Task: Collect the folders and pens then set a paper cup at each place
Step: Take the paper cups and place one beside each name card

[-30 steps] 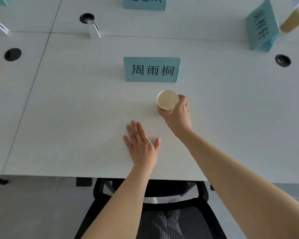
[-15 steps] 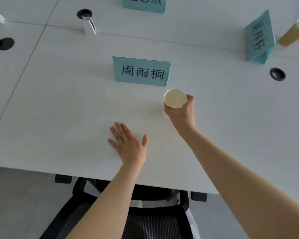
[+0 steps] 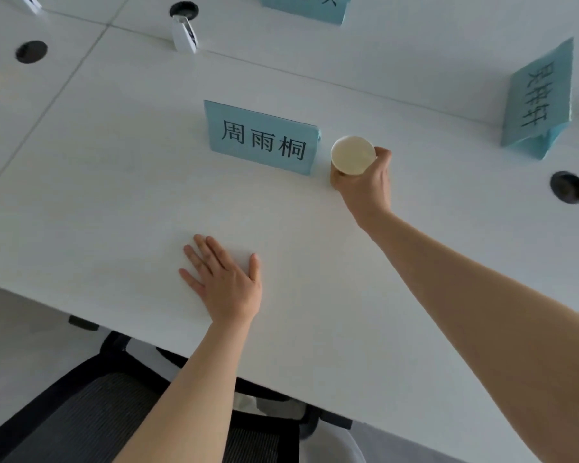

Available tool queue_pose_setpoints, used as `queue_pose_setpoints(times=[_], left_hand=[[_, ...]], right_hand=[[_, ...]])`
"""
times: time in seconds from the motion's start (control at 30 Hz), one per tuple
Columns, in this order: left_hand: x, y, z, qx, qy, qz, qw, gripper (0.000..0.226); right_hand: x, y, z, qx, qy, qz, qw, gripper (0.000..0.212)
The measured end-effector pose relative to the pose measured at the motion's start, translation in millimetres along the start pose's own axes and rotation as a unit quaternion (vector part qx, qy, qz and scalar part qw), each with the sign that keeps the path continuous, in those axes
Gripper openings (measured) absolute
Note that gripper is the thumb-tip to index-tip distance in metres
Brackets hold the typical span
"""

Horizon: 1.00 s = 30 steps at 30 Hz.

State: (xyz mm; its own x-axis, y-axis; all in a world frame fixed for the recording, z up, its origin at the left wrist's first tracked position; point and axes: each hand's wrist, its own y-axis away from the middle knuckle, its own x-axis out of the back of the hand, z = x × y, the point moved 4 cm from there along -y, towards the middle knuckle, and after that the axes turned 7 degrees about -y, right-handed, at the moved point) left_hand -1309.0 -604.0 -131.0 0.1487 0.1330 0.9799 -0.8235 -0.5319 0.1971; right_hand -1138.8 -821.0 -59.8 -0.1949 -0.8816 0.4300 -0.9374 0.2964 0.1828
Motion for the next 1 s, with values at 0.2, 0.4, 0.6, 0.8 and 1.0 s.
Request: queue_pose_setpoints(times=[0.2, 0.4, 0.6, 0.8, 1.0], left_hand=[[-0.2, -0.5, -0.2, 0.003, -0.01, -0.001, 1.0, 0.095], [3.2, 0.6, -1.2, 0.011, -0.015, -0.038, 0.999, 0.09], [15.8, -3.6, -11.8, -0.005, 0.038, -0.097, 0.994, 0.086], [35.2, 53.7, -27.2, -0.057, 0.026, -0.14, 0.988, 0.063], [53.0, 154.4, -15.6, -0.144, 0.12, -0.118, 0.975, 0.035]], right_hand=[[-5.5, -12.7, -3.7, 0.017, 0.048, -0.032, 0.998, 0.065], [-2.3, -12.9, 6.0, 0.001, 0.054, -0.1, 0.994, 0.075], [30.9, 20.2, 27.1, -0.055, 0.111, -0.119, 0.985, 0.069], [76.6, 104.7, 49.6, -0.104, 0.092, -0.124, 0.983, 0.058], [133.2, 221.3, 66.2, -0.118, 0.063, -0.11, 0.985, 0.051]])
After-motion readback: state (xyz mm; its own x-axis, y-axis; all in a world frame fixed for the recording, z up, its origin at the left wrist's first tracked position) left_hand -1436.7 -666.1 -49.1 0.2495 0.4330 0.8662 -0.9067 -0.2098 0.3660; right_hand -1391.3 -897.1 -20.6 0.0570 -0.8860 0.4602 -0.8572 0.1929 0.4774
